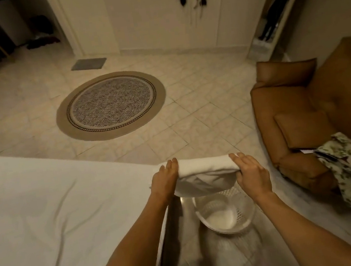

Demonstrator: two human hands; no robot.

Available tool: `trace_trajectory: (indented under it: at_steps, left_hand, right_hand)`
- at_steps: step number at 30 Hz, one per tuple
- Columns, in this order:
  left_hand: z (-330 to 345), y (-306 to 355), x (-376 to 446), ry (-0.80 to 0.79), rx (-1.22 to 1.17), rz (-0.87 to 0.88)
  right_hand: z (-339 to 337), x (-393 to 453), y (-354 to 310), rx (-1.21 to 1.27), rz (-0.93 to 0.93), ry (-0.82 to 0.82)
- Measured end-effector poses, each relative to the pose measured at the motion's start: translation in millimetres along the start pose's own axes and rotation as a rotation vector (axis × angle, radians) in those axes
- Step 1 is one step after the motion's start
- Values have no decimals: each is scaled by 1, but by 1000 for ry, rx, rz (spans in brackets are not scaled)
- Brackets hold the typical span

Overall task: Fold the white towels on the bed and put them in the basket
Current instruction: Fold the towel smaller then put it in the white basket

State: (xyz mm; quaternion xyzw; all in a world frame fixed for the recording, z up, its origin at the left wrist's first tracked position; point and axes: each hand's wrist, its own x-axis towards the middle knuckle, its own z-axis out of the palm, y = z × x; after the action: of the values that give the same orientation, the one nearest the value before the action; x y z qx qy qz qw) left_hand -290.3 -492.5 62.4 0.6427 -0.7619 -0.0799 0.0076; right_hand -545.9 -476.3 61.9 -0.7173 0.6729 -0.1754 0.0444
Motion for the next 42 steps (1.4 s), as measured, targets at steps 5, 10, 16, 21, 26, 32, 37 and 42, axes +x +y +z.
trace_trajectory:
  at_steps: [5, 10, 16, 21, 26, 32, 37, 42]
  left_hand:
    - [11, 41, 39, -90, 4, 40]
    - [26, 67, 78, -172, -63, 40]
    - [44, 80, 129, -286, -71, 102]
    - [54, 80, 175, -416, -184, 107]
    - [58, 95, 205, -541, -339, 103]
    - [64, 114, 206, -564, -760, -128]
    - [66, 122, 204, -685, -1062, -301]
    - [84, 115, 197, -955, -1359, -563]
  right_hand:
    - [-1, 11, 42, 7, 84, -24]
    - [2, 31, 67, -2, 215, -99]
    - [17, 59, 87, 18, 352, -174]
    - [29, 88, 98, 33, 429, -177]
    - [40, 114, 105, 121, 591, -120]
    - [47, 133, 114, 136, 576, -181]
    - [59, 124, 120, 235, 594, -268]
    - [72, 113, 132, 289, 550, -334]
